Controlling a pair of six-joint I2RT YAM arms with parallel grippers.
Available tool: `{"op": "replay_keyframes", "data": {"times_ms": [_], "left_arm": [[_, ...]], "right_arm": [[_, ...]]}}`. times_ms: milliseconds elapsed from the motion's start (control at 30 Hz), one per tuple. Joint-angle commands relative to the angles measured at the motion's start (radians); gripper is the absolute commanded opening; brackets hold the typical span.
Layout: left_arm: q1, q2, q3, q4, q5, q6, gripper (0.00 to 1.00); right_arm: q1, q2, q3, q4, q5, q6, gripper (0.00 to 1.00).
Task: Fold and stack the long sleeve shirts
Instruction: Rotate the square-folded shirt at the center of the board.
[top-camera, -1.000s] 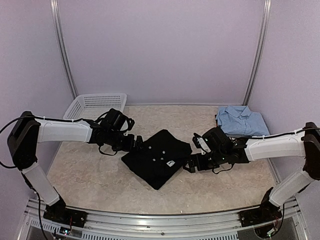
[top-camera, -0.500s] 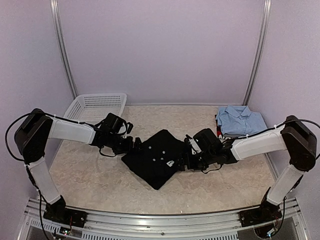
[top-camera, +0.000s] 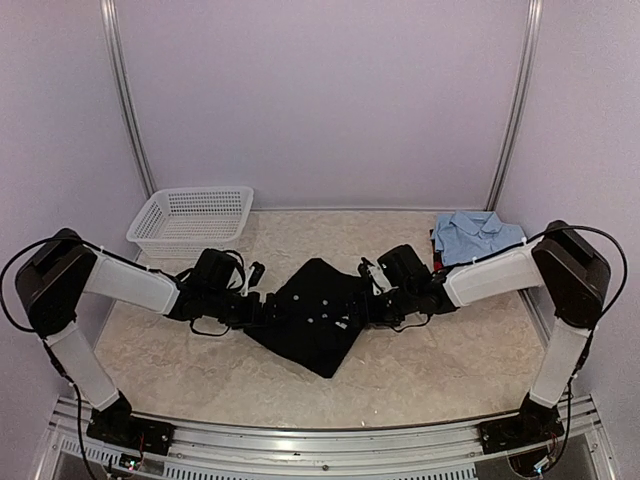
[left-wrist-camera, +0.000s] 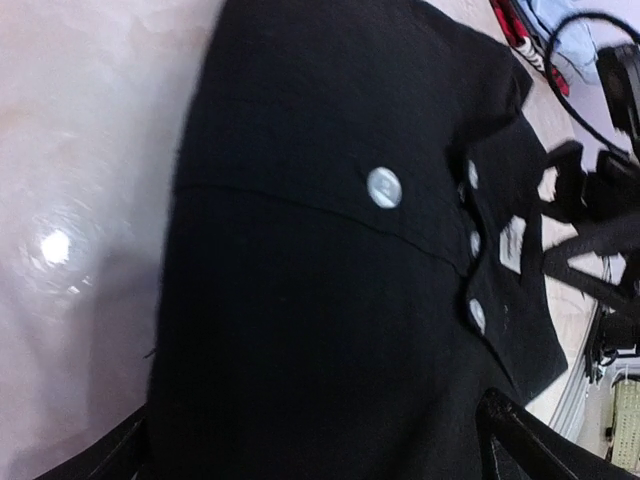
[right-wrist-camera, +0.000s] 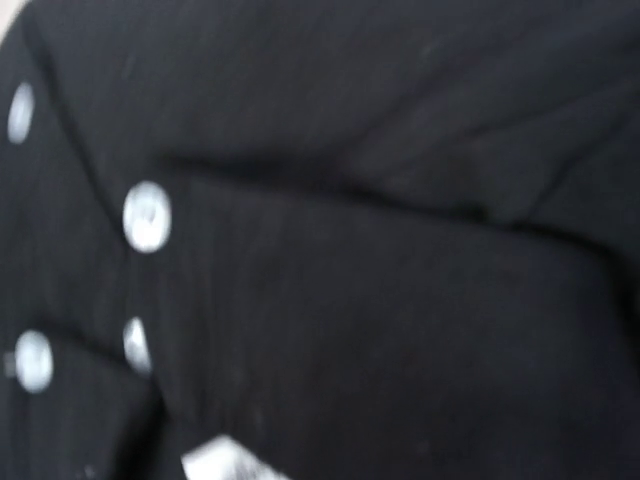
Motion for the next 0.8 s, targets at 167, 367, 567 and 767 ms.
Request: {"op": "replay_keyframes", "data": {"times_ms": [167, 367, 567, 767], "left_arm": [[-0.299, 0.010, 0.002, -0.053, -0.075, -0.096, 0.99], [-0.489, 0.110, 0.146, -0.099, -0.107, -0.081, 0.99], [-0.569, 0.202, 0.301, -0.246, -0.161, 0.031, 0.99], [-0.540, 0.046, 0.243, -0.330, -0.253, 0.103, 0.99]], "right_arm": [[-0.121, 0.160, 0.262, -0.153, -0.063, -0.195, 0.94], [-0.193, 0.332, 0.524, -0.309, -0.123, -0.338, 0.94], [-0.221, 0.418, 0.742, -0.474, -0.026, -0.443, 0.93], [-0.259, 0.240, 0.632, -0.495, 0.084, -0.467, 0.93]]}}
